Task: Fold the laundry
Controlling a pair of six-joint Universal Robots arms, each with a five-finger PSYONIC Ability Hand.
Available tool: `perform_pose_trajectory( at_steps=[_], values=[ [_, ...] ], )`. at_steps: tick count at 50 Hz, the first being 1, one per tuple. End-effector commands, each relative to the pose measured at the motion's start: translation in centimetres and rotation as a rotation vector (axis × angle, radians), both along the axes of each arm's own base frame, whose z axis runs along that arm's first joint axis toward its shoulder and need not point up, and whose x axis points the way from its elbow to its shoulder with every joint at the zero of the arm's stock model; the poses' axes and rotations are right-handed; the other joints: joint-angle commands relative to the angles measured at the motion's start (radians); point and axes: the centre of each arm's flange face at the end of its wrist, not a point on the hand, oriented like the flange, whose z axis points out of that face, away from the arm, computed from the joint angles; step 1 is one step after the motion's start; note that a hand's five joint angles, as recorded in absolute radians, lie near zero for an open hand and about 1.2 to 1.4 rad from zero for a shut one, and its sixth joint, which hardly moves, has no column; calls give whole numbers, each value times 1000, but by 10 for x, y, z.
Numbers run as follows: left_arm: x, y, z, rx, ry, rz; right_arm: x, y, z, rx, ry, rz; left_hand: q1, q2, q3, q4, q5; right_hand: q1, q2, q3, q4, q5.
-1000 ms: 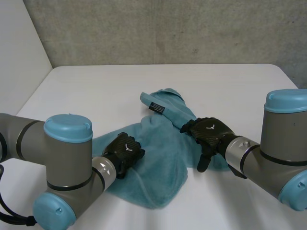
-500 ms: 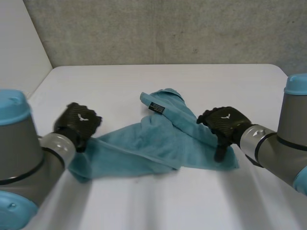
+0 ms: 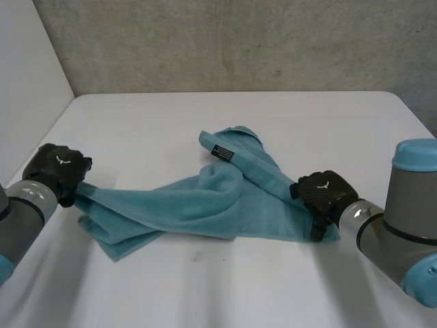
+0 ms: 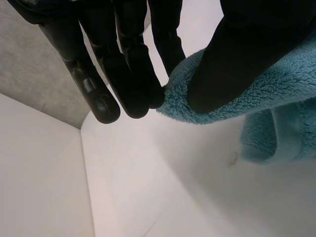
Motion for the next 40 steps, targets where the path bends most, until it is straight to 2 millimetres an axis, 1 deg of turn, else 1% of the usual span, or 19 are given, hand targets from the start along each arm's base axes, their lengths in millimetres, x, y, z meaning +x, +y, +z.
perform_pose_trajectory(
  at_steps=[1,5,12,15,22,26,30,32,34,36,37,40],
  values=[
    [0,-11,0,-47,7,8,-1,-1,-12,23,19,7,273,201,206,204,250,150,90,85,82,100],
    [3,-17,-4,-54,8,19,-2,0,-16,1,46,27,273,201,206,204,250,150,90,85,82,100],
    [3,-19,-10,-37,5,19,-2,-1,-20,-59,80,52,273,201,206,204,250,188,128,123,121,138],
    [3,-20,-12,-34,5,19,-2,-4,-24,-73,83,53,273,201,206,204,250,287,228,223,220,237],
    [3,-19,-13,-31,6,20,-1,-7,-30,-66,87,54,273,201,206,204,250,337,278,273,270,287],
    [3,-19,-13,-29,6,18,-2,-11,-30,-80,87,44,273,201,206,204,250,484,425,419,417,434],
    [2,-19,-13,-29,6,17,-4,-14,-31,-84,86,32,273,201,206,204,250,487,428,423,420,437],
    [2,-18,-13,-29,6,15,-6,-16,-35,-77,89,25,273,201,206,204,250,493,434,428,426,443],
    [2,-17,-13,-26,6,14,-7,-17,-35,-76,91,21,273,201,206,204,250,581,521,516,513,530],
    [2,-17,-14,-24,7,14,-9,-22,-33,-91,87,8,273,201,206,204,250,961,902,896,894,911],
    [1,-17,-13,-26,6,12,-11,-24,-33,-95,86,1,273,201,206,204,250,1020,961,955,953,970],
    [2,-17,-13,-26,7,14,-16,-32,-26,-132,73,-30,273,201,206,204,250,1021,961,956,953,970]
  ],
)
